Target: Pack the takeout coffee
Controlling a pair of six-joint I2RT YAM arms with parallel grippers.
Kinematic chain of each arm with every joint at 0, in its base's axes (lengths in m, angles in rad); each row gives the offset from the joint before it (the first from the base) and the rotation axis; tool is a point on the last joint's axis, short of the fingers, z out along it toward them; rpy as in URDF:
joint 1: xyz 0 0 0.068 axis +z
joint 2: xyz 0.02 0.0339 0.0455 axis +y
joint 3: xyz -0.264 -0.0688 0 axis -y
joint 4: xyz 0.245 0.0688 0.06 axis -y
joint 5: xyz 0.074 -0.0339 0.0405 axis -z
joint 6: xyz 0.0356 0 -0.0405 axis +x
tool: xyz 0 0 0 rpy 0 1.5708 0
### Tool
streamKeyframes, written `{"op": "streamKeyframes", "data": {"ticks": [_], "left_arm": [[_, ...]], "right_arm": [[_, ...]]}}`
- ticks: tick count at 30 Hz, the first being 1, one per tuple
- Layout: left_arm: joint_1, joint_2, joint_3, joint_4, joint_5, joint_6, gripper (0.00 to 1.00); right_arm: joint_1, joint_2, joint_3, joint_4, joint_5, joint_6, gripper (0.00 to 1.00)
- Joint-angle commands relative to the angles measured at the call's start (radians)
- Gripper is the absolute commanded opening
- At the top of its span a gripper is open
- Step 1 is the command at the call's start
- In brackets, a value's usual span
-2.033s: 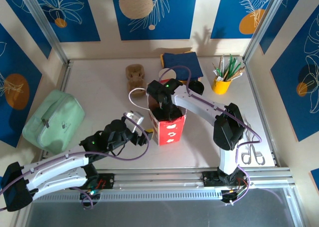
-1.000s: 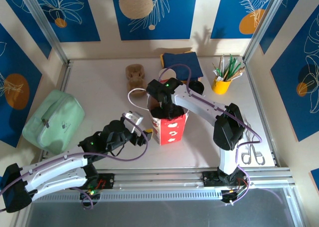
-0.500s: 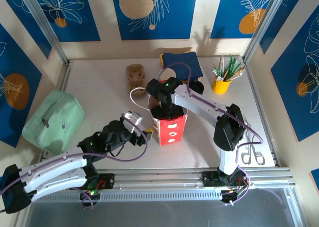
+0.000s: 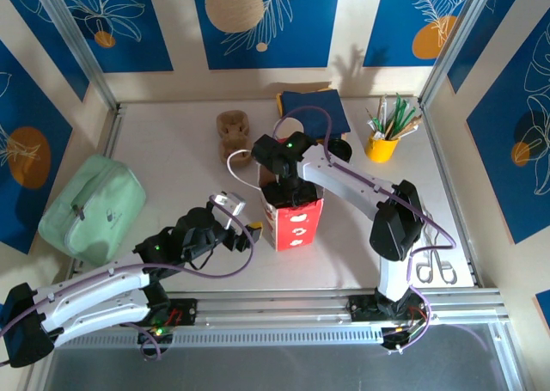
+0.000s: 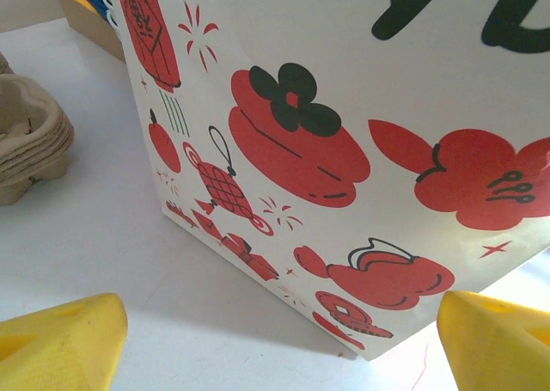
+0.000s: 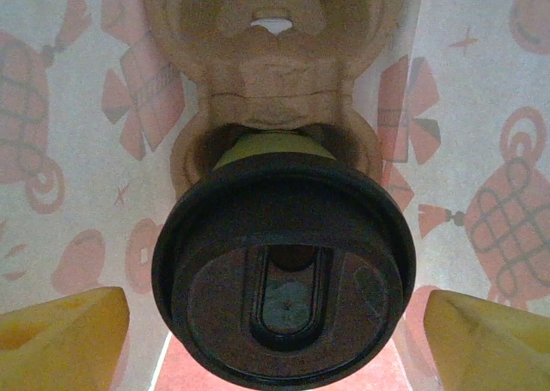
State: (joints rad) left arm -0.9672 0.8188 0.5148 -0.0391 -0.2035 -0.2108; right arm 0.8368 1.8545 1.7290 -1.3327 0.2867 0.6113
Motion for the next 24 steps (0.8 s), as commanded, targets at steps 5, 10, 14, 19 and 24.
{"op": "streamKeyframes", "data": {"ticks": [5,10,14,19,24], "left_arm": [[-0.008,0.007,0.009,-0.002,-0.009,0.007,0.93],[-0.007,0.013,0.014,-0.001,-0.009,0.011,0.93],[-0.008,0.017,0.019,-0.001,-0.009,0.015,0.93],[-0.007,0.025,0.025,-0.002,-0.008,0.017,0.93],[-0.007,0.026,0.021,0.002,-0.007,0.013,0.93]], "right_arm": [[0.006,-0.049,0.040,-0.036,0.017,0.017,0.85],[0.006,-0.053,0.044,-0.042,0.014,0.015,0.81],[0.008,-0.059,0.044,-0.045,0.014,0.015,0.77],[0.010,-0.067,0.044,-0.040,0.012,0.015,0.72],[0.013,-0.075,0.053,-0.042,0.021,0.016,0.68]]}}
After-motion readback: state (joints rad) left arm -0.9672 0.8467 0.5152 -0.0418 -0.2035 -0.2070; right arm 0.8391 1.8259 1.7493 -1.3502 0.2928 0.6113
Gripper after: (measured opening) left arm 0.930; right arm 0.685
